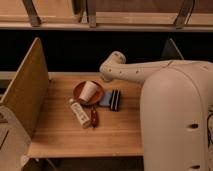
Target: Push the eraser across the table
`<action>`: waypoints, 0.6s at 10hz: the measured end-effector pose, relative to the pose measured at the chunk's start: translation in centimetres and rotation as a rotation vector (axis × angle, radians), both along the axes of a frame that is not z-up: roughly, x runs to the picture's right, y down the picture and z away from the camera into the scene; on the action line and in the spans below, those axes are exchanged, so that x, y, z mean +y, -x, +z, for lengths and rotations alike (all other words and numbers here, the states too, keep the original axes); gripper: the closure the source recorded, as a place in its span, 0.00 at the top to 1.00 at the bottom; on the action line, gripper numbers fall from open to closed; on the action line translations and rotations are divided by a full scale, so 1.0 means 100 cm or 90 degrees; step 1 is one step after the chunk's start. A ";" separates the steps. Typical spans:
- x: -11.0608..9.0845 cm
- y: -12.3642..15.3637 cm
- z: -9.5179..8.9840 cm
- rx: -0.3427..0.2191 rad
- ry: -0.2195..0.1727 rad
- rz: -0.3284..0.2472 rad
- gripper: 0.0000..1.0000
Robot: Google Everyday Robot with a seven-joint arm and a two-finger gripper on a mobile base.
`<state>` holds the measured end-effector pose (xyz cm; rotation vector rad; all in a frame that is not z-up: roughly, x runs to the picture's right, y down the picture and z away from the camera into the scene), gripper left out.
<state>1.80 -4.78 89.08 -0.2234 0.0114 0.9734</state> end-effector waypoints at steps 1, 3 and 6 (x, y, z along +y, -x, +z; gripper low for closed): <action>0.009 -0.017 0.010 0.030 0.014 0.014 0.00; 0.034 -0.063 0.033 0.112 0.052 0.045 0.00; 0.054 -0.067 0.052 0.158 0.082 0.054 0.00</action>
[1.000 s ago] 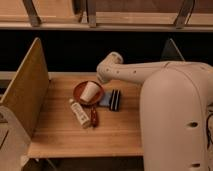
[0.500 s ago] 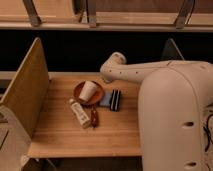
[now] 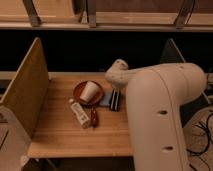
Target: Push the eraser across the table
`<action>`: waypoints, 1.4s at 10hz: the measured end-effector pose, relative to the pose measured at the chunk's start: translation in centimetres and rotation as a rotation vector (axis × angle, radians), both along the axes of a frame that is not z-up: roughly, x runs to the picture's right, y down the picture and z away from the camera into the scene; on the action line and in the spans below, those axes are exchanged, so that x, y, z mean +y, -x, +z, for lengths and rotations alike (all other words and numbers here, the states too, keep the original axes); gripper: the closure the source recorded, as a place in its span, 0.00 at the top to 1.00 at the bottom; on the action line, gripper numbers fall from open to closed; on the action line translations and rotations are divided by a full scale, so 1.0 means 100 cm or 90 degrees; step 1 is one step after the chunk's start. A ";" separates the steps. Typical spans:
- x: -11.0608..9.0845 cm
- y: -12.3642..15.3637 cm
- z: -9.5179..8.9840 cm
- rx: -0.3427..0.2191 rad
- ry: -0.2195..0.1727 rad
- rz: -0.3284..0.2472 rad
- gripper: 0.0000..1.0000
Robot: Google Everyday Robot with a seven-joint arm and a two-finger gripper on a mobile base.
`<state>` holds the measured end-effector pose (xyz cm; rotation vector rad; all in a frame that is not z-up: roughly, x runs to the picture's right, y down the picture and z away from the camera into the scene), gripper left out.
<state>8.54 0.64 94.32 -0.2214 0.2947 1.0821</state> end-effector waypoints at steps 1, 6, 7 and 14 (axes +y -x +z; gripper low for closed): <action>0.004 0.010 0.003 -0.004 0.006 -0.003 0.00; 0.030 0.045 0.007 -0.041 0.039 -0.021 0.00; 0.038 0.048 0.009 -0.048 0.049 -0.021 0.00; 0.042 0.014 0.010 -0.018 0.072 -0.047 0.00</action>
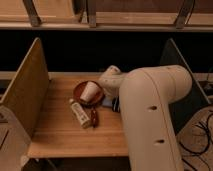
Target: Push the eraser across the table
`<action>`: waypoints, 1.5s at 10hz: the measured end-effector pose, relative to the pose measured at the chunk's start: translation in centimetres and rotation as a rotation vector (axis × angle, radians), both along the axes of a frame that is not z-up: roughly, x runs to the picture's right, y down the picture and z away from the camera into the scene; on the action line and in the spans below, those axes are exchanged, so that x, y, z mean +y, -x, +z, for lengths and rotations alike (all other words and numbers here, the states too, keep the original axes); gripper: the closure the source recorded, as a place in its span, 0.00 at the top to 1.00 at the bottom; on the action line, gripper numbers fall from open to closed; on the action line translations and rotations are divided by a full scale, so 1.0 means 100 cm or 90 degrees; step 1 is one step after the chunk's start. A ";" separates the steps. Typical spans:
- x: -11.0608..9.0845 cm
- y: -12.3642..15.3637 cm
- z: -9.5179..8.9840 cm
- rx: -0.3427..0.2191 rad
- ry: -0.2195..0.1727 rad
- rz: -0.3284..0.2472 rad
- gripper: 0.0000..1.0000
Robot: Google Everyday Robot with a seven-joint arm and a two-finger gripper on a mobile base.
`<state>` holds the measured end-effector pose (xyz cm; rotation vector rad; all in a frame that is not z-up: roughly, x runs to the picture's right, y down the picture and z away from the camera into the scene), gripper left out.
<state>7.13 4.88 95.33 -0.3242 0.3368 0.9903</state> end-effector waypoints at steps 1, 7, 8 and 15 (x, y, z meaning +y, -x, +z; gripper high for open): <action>-0.007 -0.016 -0.002 0.021 -0.008 -0.002 0.00; -0.036 -0.051 -0.009 0.064 -0.051 0.008 0.00; -0.036 -0.051 -0.009 0.064 -0.051 0.008 0.00; -0.032 -0.029 -0.005 0.028 -0.031 -0.006 0.00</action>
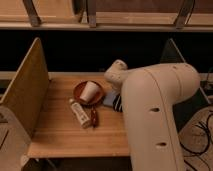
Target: Push the eraser across the table
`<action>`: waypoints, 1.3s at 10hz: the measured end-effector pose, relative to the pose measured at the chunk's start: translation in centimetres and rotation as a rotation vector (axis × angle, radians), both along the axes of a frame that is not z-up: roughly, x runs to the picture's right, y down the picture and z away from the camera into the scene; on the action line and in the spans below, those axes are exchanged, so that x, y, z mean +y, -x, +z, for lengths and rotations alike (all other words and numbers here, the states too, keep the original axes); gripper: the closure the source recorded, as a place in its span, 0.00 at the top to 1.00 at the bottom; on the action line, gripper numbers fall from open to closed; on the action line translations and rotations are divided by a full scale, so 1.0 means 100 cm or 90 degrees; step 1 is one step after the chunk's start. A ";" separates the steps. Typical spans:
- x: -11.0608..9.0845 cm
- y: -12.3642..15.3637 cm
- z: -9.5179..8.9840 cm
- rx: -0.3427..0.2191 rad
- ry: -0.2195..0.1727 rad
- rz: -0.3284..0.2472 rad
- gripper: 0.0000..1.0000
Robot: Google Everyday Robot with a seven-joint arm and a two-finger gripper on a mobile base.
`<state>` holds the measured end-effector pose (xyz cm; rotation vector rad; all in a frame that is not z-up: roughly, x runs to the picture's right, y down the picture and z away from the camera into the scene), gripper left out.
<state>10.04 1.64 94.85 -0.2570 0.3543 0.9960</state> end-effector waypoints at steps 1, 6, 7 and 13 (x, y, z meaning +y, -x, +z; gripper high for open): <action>0.001 0.004 0.003 -0.009 0.004 -0.003 0.00; 0.022 0.009 0.023 -0.044 0.032 0.021 0.00; 0.026 0.005 0.026 -0.044 0.038 0.037 0.00; 0.072 -0.082 0.001 0.062 0.091 0.082 0.00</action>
